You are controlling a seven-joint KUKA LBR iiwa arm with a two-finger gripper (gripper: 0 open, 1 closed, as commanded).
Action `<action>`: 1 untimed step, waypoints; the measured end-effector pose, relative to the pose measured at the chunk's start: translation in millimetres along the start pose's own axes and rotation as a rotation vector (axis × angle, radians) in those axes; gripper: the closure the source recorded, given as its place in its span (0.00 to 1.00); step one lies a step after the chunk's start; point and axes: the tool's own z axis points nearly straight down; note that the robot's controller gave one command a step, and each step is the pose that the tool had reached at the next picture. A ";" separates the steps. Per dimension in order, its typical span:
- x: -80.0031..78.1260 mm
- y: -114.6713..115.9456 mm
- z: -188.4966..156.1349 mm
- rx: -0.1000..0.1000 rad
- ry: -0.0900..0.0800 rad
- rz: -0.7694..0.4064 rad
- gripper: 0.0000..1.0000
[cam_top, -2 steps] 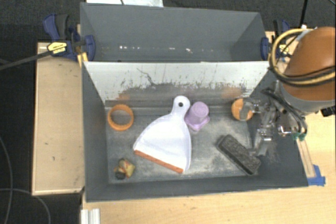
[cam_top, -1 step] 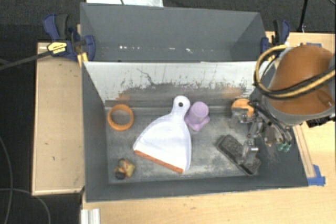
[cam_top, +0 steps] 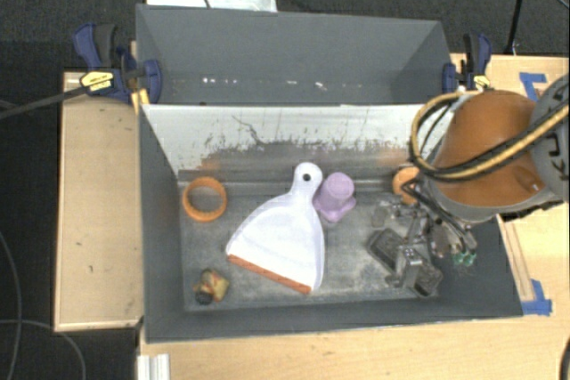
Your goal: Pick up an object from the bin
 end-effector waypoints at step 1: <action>-6.3 -4.5 37.2 0.000 -0.005 0.062 0.00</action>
Offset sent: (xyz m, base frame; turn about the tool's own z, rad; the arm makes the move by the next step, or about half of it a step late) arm 0.0392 -0.0313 -0.0868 0.0256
